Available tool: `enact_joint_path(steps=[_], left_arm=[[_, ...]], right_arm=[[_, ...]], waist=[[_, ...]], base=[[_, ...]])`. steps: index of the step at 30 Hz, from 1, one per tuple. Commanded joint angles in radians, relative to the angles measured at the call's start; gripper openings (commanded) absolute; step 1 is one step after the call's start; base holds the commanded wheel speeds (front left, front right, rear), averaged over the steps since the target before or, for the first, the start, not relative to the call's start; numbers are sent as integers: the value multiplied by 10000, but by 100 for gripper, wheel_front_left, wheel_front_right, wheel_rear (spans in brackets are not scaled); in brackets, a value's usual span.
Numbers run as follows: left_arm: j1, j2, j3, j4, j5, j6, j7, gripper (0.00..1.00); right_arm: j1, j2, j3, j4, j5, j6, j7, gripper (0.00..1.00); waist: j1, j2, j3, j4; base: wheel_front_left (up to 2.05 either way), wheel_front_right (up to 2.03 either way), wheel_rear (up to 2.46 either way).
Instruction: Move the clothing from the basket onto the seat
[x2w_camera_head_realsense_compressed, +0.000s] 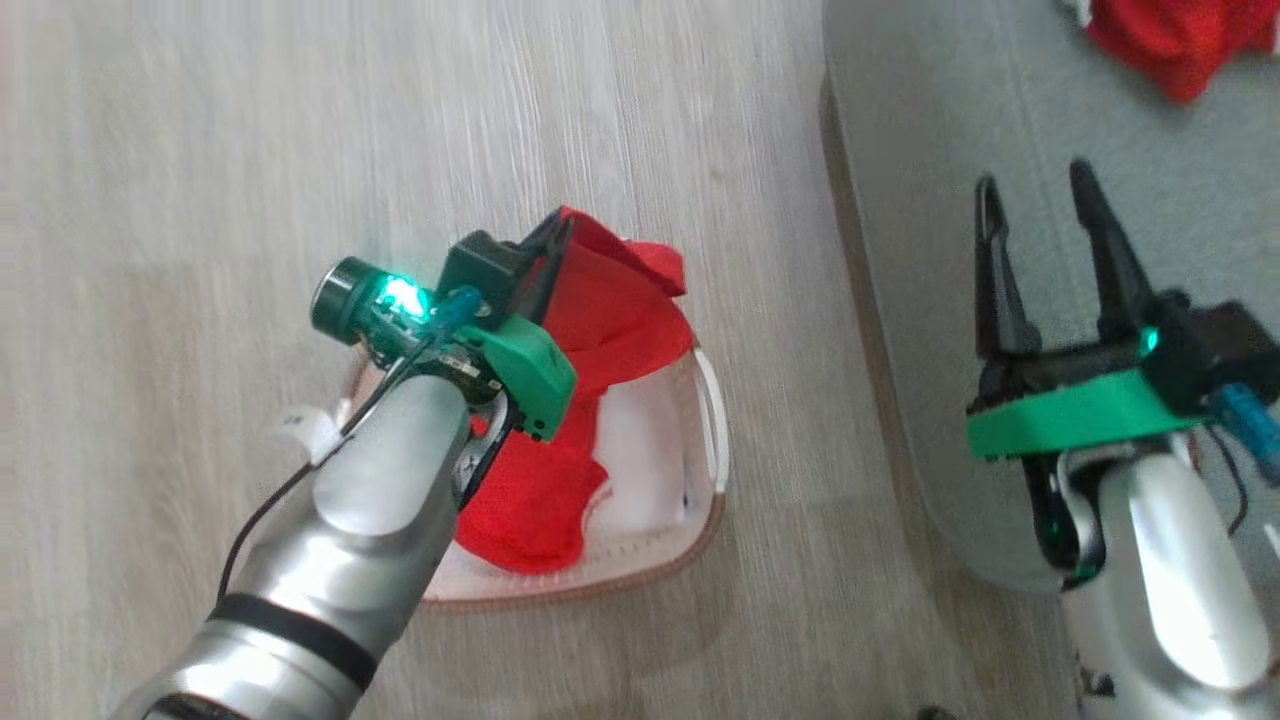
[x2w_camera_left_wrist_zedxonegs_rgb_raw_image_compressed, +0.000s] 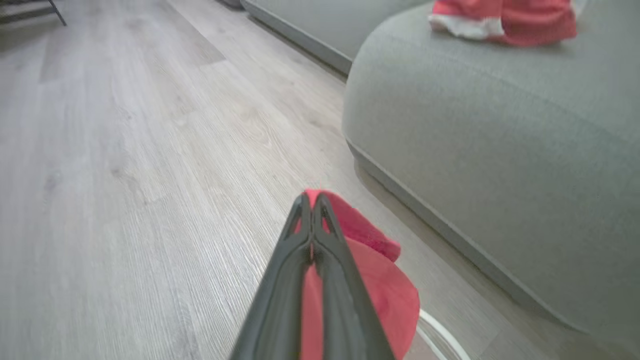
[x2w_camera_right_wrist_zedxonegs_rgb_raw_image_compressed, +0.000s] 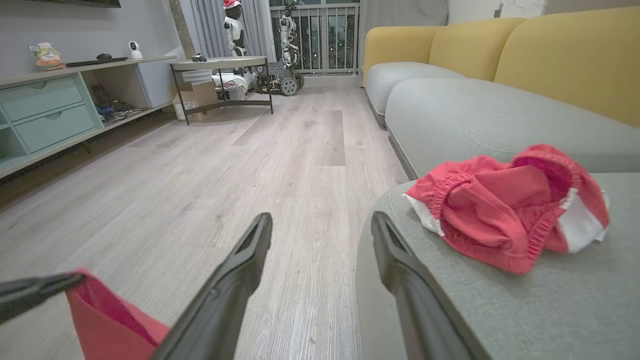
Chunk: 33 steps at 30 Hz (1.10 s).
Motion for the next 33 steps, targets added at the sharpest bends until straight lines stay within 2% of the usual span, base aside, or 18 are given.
enact_joint_path(steps=[1,15,25,33], left_arm=[[29,277,365,-509,-95,84,-124,0],[42,1047,900,-2889,-517,158,234,0],[-714,858,891,-3648,-620,232,842,0],[-1163,492,874,-3600,-779,356,883,0]], right_arm=[[218,34,135,-191,-115,-2,-63,100],[1401,34,65,723,-365,-2,-63,100],[1486,34,1038,1296,-155,-2,-63,100],[993,20,2582,1997,113,-2,-63,100]], waist=[[0,-1,-1108,227],[0,-1,-3534,440],[0,-1,-4234,667],[0,-1,-4390,929]], base=[[0,0,0],[0,0,0],[0,0,0],[0,0,0]])
